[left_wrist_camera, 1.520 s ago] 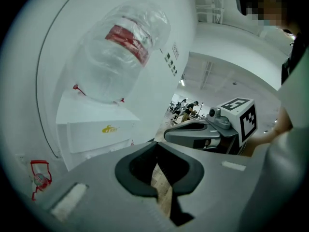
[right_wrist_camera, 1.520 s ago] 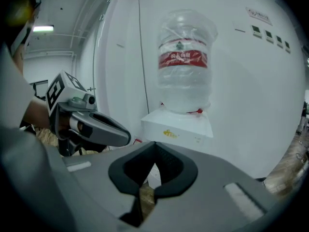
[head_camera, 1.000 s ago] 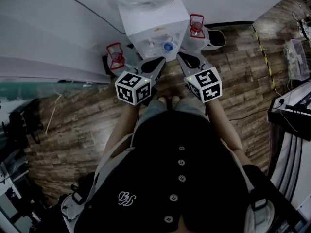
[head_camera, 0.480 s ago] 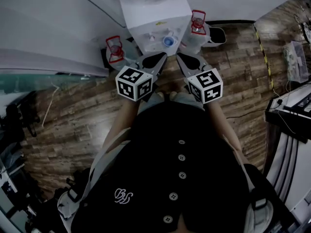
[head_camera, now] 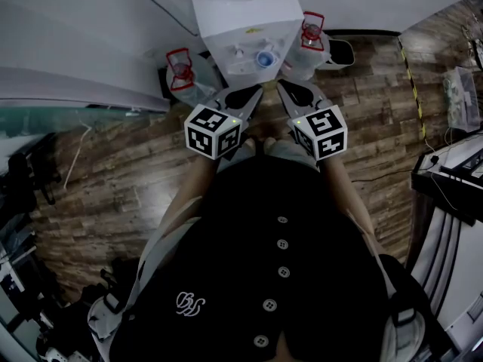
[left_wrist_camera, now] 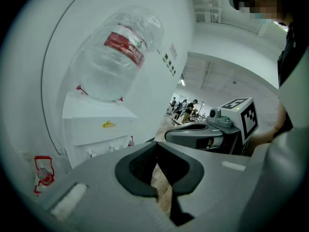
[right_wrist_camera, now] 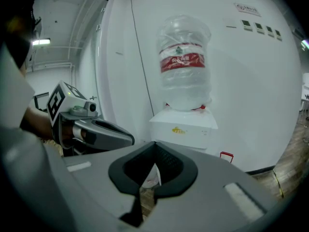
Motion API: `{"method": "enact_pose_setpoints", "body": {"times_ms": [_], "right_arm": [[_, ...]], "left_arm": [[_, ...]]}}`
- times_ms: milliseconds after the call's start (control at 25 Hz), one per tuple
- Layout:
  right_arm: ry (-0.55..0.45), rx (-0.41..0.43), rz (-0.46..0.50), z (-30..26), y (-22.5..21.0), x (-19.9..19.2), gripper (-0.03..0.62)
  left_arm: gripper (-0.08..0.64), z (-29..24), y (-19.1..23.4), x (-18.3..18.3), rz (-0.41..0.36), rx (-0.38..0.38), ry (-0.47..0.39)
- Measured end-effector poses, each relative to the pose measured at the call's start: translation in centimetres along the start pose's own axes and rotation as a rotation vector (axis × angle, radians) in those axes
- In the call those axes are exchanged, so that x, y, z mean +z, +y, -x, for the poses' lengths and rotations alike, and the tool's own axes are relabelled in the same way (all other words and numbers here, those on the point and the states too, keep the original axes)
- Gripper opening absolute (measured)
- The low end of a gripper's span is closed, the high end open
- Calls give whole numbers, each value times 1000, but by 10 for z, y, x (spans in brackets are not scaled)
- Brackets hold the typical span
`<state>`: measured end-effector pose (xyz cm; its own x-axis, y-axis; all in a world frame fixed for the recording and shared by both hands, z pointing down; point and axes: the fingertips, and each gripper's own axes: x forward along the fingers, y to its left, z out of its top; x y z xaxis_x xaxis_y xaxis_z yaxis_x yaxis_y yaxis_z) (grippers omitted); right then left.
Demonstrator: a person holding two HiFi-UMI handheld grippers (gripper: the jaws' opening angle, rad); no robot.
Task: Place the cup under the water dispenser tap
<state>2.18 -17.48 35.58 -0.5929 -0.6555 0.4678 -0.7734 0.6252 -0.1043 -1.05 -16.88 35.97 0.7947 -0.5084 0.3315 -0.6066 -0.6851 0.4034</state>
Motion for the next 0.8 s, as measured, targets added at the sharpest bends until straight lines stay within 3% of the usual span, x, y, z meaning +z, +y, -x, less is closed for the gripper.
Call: {"method": "enact_pose_setpoints", "body": {"times_ms": [240,800], "right_arm": [[22,-42,-17,6,-9,-14,0],[42,-28,25,8,1,-17,0]], "left_arm": [[-2,0,2,-1,-9,4,3],[-2,2,3,-4,12,11,0]]}}
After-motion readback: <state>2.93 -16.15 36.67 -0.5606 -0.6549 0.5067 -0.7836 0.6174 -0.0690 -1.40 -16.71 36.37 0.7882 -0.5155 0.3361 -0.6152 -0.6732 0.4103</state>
